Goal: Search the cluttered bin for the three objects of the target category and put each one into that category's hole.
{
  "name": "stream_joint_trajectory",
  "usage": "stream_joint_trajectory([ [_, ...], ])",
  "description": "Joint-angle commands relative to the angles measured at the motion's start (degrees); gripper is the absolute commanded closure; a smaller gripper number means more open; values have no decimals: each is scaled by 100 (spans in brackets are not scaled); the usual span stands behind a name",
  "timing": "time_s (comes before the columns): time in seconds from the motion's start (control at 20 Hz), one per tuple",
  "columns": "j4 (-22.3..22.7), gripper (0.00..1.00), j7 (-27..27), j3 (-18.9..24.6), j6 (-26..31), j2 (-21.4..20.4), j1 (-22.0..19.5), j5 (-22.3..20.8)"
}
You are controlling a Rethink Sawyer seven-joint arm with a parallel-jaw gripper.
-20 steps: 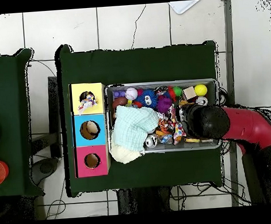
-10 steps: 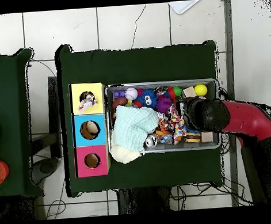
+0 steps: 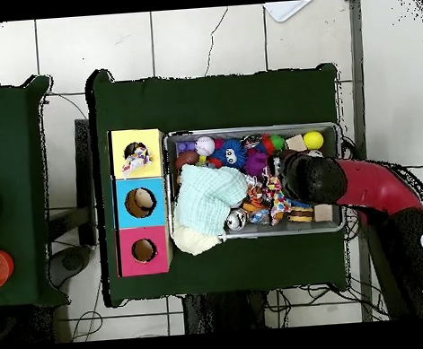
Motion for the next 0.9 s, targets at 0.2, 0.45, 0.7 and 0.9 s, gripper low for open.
stream_joint_trajectory([
  [0.2,-316,0,111,-67,28,513,133,-218],
  [0.45,-367,0,109,-158,380,506,219,-146],
  [0.7,-473,100,78,-185,590,483,268,-77],
  [0.9,-499,100,55,-224,839,349,302,-12],
])
